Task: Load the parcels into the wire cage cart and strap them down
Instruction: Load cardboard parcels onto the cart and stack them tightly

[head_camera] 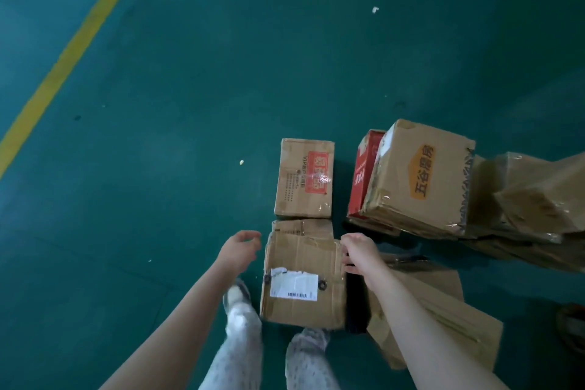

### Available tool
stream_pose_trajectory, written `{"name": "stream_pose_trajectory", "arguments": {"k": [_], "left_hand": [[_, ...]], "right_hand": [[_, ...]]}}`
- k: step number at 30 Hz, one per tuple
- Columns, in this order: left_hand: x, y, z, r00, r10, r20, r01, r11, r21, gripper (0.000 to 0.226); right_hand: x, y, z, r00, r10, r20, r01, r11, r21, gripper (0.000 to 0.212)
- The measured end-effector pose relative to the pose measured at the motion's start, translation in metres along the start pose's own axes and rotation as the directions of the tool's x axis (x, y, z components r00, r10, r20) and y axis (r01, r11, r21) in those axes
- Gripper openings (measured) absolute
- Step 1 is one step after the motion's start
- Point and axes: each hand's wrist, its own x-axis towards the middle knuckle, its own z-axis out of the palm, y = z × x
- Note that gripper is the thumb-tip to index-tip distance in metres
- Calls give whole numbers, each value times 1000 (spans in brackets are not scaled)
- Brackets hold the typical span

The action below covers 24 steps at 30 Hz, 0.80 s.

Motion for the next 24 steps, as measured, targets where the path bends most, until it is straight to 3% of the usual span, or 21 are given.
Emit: {"name": "stream_pose_trajectory", "arguments": {"k": [13, 18, 21, 24], "left_hand": [[270, -16, 43, 990, -66, 125, 37, 974, 223, 43], [326, -25, 64, 979, -104, 175, 55, 963, 265, 63], [343, -26, 79, 965, -118, 234, 56, 966, 253, 66], [351, -23, 90, 964, -101, 245, 51, 977, 205, 62]], "right_hand": [[236, 18, 86, 980, 135, -144, -113, 982, 152, 16], [300, 39, 91, 951, 97, -294, -76, 994, 83, 55], [321, 48, 93, 960, 117, -254, -93, 990, 107, 61], [326, 50, 105, 979, 135, -150, -100, 969, 225, 49]]}}
